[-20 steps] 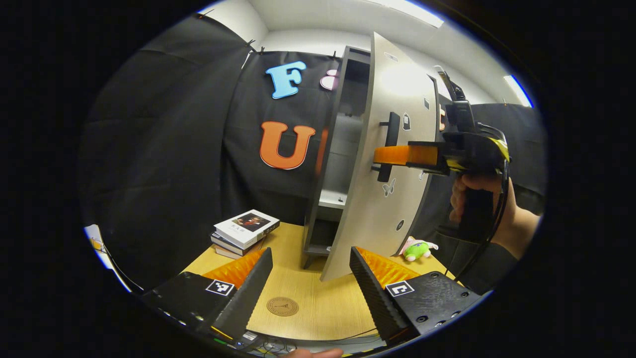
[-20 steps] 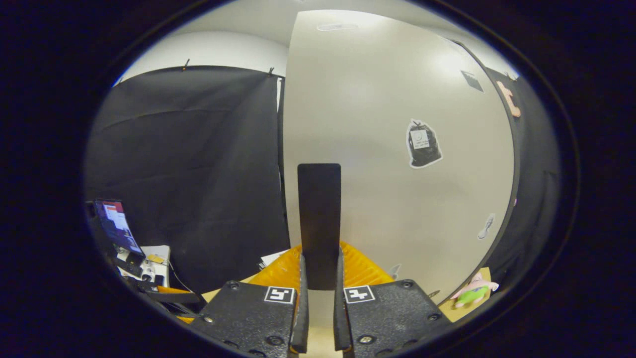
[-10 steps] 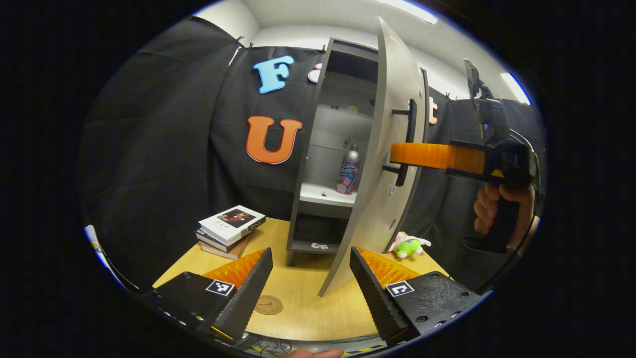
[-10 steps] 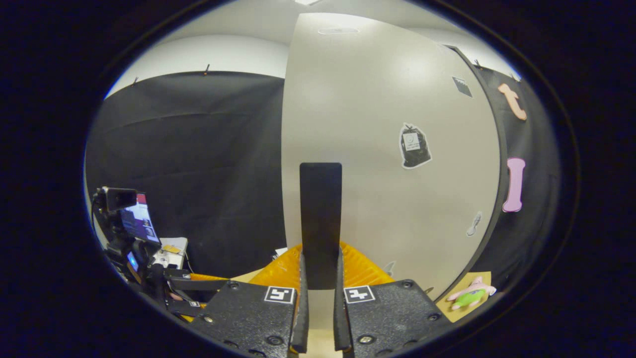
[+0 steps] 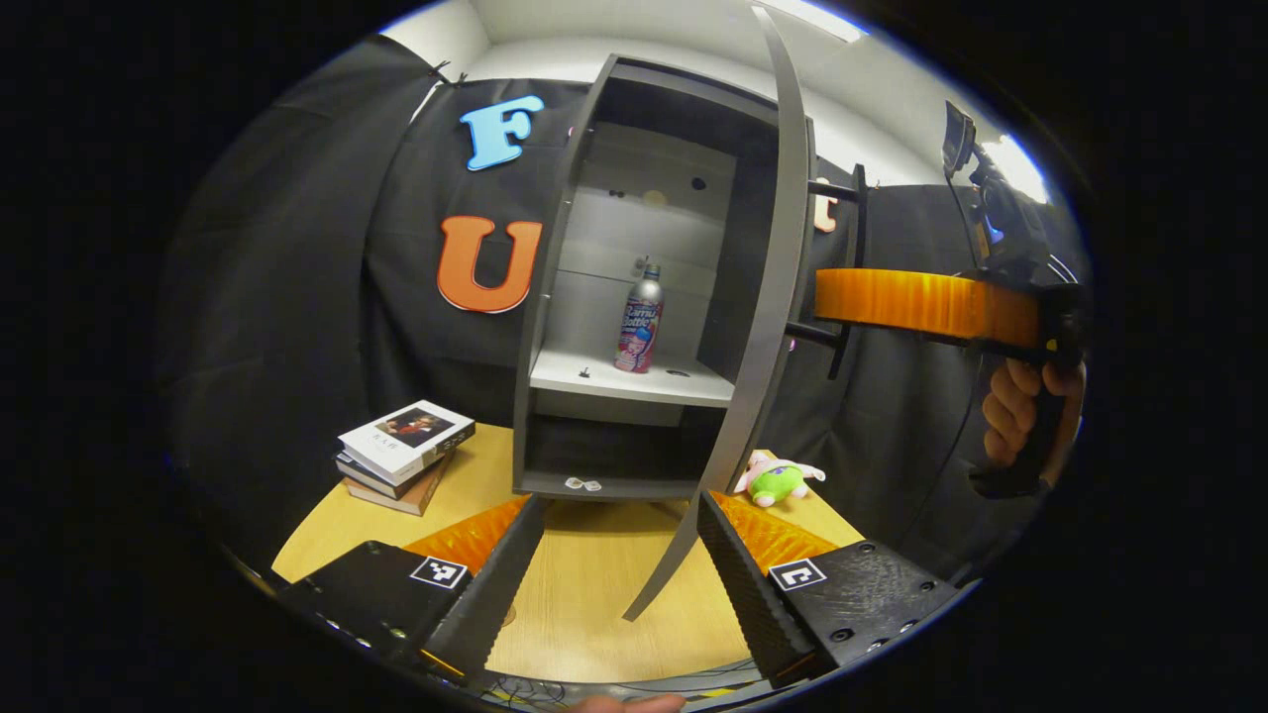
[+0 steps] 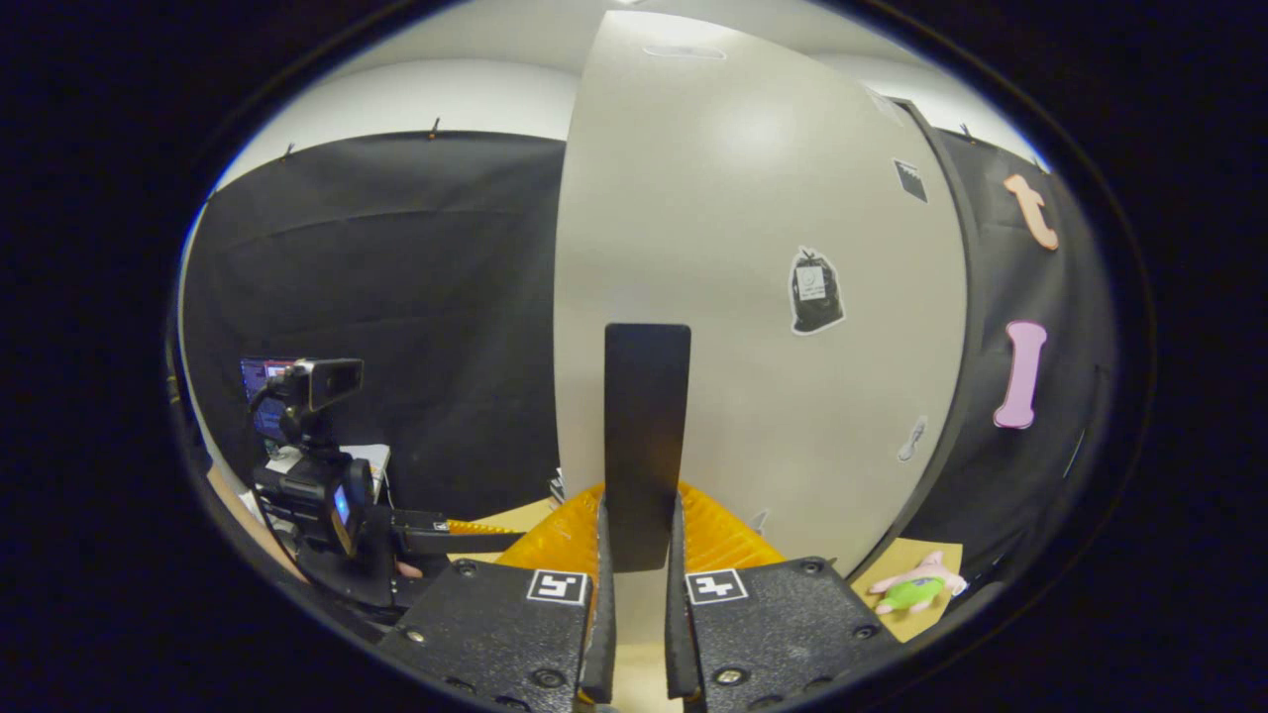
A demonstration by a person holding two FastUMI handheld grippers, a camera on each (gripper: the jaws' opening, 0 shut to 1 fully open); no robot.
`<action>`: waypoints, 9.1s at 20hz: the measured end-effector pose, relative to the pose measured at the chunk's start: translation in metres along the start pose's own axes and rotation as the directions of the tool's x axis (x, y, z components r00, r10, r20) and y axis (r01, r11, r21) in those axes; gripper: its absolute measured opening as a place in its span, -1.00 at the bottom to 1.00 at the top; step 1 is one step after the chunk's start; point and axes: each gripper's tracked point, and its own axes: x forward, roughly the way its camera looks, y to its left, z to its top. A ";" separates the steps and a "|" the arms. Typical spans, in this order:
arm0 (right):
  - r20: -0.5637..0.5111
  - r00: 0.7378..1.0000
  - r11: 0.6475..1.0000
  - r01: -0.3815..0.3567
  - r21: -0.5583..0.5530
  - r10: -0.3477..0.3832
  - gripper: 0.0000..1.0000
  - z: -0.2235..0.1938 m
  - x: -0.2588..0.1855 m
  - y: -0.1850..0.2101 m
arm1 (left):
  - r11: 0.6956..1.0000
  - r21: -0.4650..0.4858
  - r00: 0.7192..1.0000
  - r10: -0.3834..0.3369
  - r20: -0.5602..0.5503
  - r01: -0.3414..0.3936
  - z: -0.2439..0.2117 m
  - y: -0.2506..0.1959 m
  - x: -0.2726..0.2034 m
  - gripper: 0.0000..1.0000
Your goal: Open the cabinet door with the right hand, grasp the bottle in the cabinet with the left hand and place it on the coaster, then close the cabinet door with the right hand.
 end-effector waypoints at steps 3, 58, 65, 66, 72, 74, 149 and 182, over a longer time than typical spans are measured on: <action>-0.012 1.000 1.000 0.028 -0.001 -0.028 -0.53 -0.002 -0.013 -0.005 | 1.000 0.030 0.999 -0.007 0.044 0.006 0.010 0.000 0.003 0.89; 0.055 0.734 0.726 0.654 0.213 -0.677 0.67 -0.047 -0.159 -0.164 | 0.953 0.202 0.945 0.166 0.282 -0.228 0.133 0.023 0.399 0.92; 0.063 0.758 0.750 0.625 0.219 -0.650 0.67 -0.047 -0.157 -0.169 | 0.959 0.192 0.962 0.164 0.218 -0.207 0.127 0.017 0.407 0.74; 0.064 0.763 0.754 0.617 0.223 -0.643 0.69 -0.048 -0.156 -0.169 | 0.960 0.195 0.962 0.159 0.221 -0.203 0.127 0.016 0.408 0.58; 0.092 0.785 0.777 0.578 0.249 -0.613 0.68 -0.047 -0.154 -0.174 | 0.951 0.194 0.956 0.194 0.221 -0.239 0.135 0.015 0.382 0.55; 0.115 0.800 0.793 0.545 0.272 -0.589 0.75 -0.048 -0.151 -0.173 | 0.955 0.189 0.957 0.187 0.221 -0.230 0.137 0.008 0.365 0.55; -0.309 0.633 0.607 0.772 0.189 -0.710 1.00 -0.162 -0.158 -0.133 | 0.923 0.210 0.946 0.323 0.026 -0.321 -0.231 0.192 0.084 0.94; 0.043 0.905 0.893 0.408 0.190 -0.423 0.92 -0.086 -0.107 -0.128 | 0.985 0.175 0.997 0.000 0.083 -0.014 0.038 -0.047 0.077 0.93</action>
